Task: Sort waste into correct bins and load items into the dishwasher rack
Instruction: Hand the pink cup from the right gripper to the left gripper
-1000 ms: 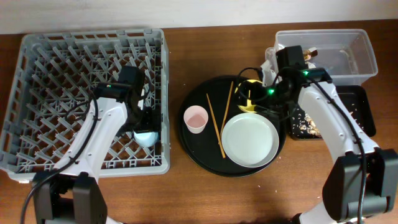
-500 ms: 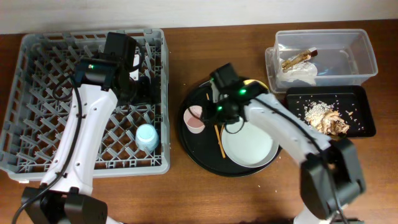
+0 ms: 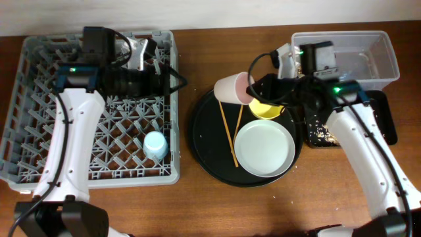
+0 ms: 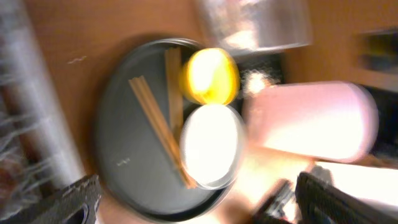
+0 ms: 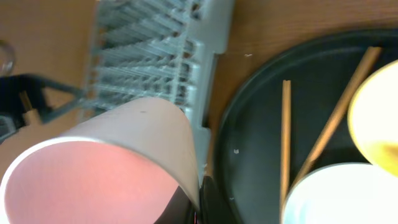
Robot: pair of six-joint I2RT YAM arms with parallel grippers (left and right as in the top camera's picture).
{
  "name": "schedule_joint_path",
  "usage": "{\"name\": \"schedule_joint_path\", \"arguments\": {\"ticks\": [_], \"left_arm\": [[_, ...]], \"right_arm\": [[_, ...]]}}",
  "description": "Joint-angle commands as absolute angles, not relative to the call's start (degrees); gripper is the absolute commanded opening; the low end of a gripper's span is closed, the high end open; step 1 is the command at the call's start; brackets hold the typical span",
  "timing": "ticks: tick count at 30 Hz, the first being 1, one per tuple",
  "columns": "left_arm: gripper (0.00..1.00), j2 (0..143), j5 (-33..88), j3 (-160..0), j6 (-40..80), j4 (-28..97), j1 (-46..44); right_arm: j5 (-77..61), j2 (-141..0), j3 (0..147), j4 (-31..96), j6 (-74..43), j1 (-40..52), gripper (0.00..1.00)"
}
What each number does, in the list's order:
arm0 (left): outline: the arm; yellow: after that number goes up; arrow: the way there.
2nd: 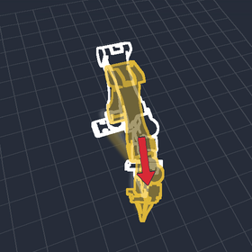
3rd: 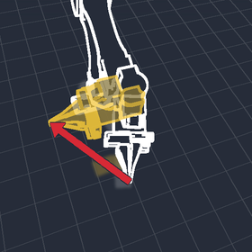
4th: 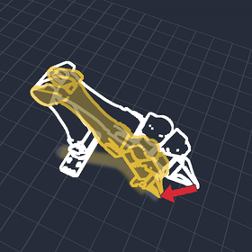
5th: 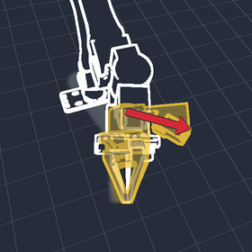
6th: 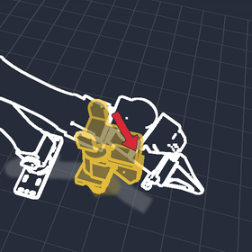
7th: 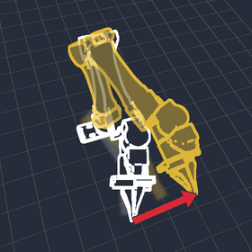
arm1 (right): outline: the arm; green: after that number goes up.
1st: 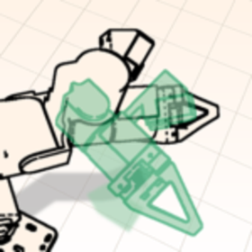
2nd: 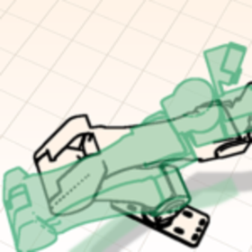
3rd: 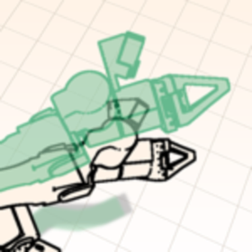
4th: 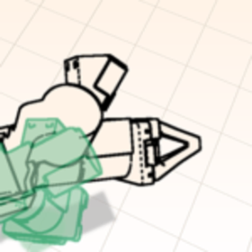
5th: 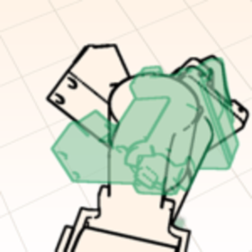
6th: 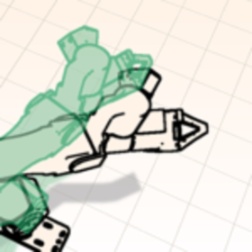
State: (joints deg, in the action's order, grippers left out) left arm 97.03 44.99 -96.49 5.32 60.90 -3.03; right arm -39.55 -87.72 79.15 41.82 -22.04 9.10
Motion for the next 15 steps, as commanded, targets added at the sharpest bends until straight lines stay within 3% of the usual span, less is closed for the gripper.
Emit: {"name": "schedule_joint_path", "arguments": {"ticks": [1, 4, 9, 15], "left_arm": [[0.99, 96.75, 79.02, -97.23, -7.73, 60.03, -1.69], [0.99, 96.75, 89.01, -97.23, -11.16, 59.99, -1.69], [0.99, 96.75, 89.78, -97.21, -12.78, 60.03, -1.83], [0.99, 96.75, 86.17, -97.17, -14.06, 59.27, -6.74]], "right_arm": [[-64.66, -90.19, 78.59, 36.84, -16.45, 7.66, 0.04], [-73.91, -91.31, 78.41, 27.86, -16.71, 9.43, 0.04], [-78.91, -91.29, 78.41, 14.44, -25.63, 9.52, 0.04], [-71.22, -91.29, 78.43, 5.3, -32.47, 14.79, 0.04]]}}
